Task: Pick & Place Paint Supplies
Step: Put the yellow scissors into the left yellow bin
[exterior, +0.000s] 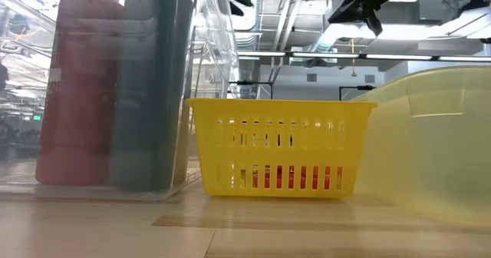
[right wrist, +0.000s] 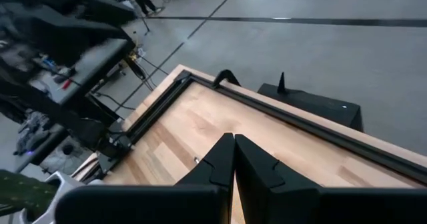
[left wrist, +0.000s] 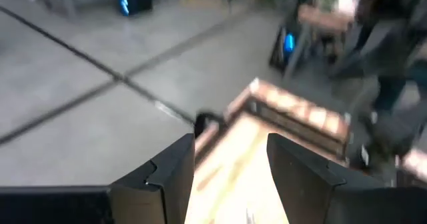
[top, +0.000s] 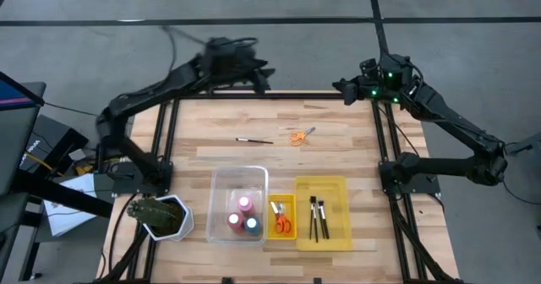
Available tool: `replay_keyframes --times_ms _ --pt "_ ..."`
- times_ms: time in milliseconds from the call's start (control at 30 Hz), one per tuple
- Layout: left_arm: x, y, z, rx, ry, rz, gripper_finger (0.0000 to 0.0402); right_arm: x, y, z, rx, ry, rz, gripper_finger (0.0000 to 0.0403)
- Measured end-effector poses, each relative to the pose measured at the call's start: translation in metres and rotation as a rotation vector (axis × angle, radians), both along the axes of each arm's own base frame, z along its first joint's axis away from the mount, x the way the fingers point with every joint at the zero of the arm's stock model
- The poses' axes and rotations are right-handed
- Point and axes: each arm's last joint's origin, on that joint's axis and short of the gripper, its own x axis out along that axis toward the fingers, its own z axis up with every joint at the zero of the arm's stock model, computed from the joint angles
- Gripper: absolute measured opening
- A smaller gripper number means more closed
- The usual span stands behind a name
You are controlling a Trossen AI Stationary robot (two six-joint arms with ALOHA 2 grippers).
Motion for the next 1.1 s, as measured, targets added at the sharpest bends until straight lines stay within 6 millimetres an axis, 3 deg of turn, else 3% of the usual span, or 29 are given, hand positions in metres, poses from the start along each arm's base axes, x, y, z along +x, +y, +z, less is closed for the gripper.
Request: replay_keyframes --times_ms 167,400,867,1100 --pt "0.037 0.016 0.005 -0.020 0.041 -0.092 0.0182 0.000 0.001 0.001 0.004 -0.014 0.018 0.0008" --pt "0.075 0.026 -0.013 -0.071 0.052 -0.207 0.0182 -0.007 0.007 0.008 0.025 -0.072 0.022 0.0008" --pt "0.132 0.004 -0.086 -0.167 0.203 -0.357 0.0182 -0.035 0.019 0.039 -0.149 -0.258 -0.026 0.0008" --pt "0.147 -0.009 -0.110 0.008 0.314 -0.486 0.0182 -0.037 0.017 0.037 -0.140 -0.246 -0.039 0.0008"
